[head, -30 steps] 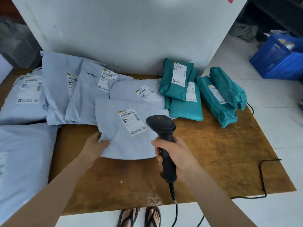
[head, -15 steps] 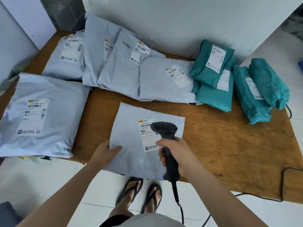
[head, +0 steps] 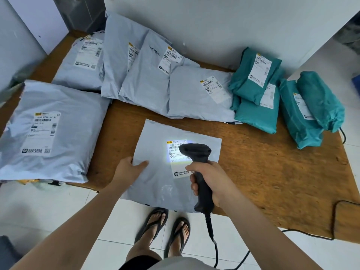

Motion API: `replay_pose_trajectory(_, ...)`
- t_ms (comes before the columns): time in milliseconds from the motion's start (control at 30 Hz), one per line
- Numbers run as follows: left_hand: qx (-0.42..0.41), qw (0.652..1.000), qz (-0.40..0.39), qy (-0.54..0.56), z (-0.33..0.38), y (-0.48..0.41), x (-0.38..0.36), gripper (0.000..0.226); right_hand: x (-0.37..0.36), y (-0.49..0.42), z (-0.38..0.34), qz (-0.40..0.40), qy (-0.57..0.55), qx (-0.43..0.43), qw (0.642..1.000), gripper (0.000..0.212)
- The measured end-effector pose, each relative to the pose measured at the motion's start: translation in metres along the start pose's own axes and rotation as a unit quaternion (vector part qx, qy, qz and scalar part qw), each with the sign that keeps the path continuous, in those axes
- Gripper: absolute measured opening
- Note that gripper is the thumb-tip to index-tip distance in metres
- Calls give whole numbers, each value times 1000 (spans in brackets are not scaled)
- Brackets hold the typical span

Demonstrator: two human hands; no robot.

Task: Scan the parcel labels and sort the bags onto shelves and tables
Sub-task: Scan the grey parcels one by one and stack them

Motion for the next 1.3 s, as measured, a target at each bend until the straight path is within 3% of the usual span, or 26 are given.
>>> replay_pose_trajectory(533, -4, 1000, -2, 10, -4, -10, 0, 39, -8, 2, -3, -5, 35, 2, 999, 9)
replay_pose_trajectory(1033, -13, 1000, -7, -20, 1, -13, -5, 33, -8, 2, -2, -5, 56, -1, 998, 16)
replay_pose_trajectory(1300, -9, 999, -3, -31, -2, -13, -4, 46, -12, 4, -2, -8, 66, 3, 998, 11)
Point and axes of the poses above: each hand's wrist, its own y-axis away from the middle knuckle, its own x-axis out of the back of the hand, z = x × y, the point moved 9 cm from there along -y, towards the middle knuckle, and after that the axes turned 11 degrees about -x, right-handed, at the moved point
